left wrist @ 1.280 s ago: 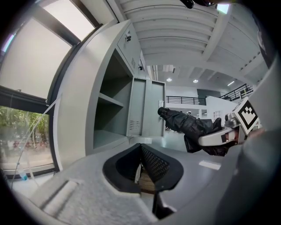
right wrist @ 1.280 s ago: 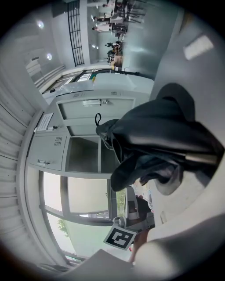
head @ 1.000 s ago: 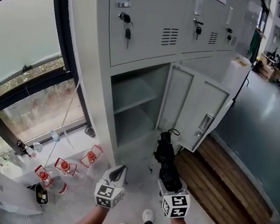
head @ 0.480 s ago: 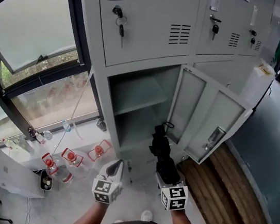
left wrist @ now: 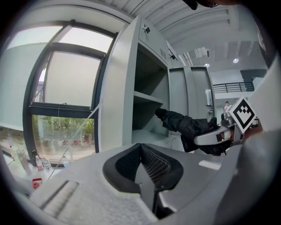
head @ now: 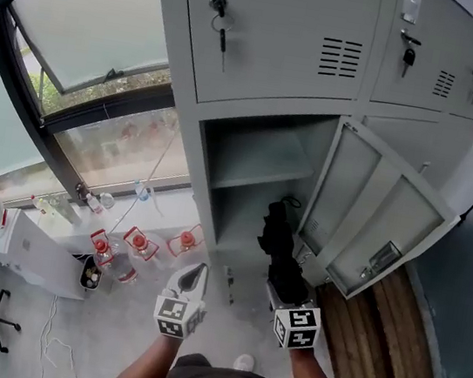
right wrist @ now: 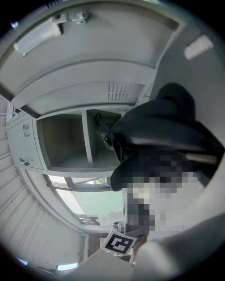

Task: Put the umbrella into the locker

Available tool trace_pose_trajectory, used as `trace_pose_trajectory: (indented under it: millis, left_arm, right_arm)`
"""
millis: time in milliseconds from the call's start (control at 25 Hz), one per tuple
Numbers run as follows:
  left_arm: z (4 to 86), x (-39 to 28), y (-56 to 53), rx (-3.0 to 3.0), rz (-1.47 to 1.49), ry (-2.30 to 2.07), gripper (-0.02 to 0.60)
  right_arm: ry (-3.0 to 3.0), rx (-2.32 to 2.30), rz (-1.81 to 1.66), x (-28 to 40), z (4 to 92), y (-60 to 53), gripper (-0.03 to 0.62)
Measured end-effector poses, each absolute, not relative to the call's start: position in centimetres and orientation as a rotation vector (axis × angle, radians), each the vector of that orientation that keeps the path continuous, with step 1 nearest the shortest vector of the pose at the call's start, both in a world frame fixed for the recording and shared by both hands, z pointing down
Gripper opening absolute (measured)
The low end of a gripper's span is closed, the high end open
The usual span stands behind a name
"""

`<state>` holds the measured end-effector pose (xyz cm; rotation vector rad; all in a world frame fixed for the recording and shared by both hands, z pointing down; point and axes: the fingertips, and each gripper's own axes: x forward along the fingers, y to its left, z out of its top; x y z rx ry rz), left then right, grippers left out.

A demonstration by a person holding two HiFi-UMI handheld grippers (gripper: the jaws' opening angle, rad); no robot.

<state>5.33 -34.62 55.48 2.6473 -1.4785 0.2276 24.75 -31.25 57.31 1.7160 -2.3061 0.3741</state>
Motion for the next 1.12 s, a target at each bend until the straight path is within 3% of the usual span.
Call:
trace_pose_trajectory:
  millis: [1120]
  left_arm:
    - [55.5, 1.4, -42.6, 2.548, 0.18, -1.618, 0.005]
  right_arm:
    - [-2.319, 1.613, 0.321, 22.2, 56.8, -42.7, 0.25]
